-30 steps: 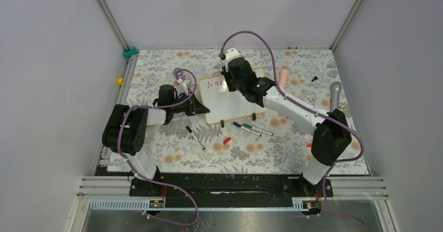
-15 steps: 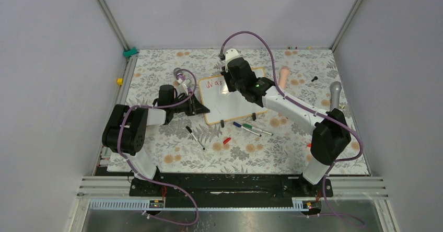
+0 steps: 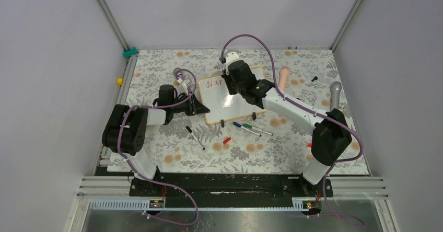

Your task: Write a sentence on the whiteboard

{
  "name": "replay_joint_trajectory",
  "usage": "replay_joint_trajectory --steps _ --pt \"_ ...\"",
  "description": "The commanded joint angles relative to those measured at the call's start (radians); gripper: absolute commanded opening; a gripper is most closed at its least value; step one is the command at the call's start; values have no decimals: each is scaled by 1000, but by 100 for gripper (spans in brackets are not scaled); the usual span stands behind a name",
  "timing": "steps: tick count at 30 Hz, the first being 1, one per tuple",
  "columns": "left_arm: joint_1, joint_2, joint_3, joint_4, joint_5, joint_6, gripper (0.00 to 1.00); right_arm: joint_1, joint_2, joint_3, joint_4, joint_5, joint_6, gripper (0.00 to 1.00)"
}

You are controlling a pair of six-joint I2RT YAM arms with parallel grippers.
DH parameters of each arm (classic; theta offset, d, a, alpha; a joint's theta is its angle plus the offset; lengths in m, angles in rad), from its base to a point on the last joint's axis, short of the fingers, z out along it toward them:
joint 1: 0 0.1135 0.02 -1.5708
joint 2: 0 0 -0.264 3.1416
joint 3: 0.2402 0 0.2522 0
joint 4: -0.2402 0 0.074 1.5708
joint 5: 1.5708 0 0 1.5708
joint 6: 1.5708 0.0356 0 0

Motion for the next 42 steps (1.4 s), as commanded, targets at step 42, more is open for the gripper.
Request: replay_joint_trajectory --steps 42 --pt "5 -5 1 12 -49 -2 0 -29 13 73 -19 16 -24 0"
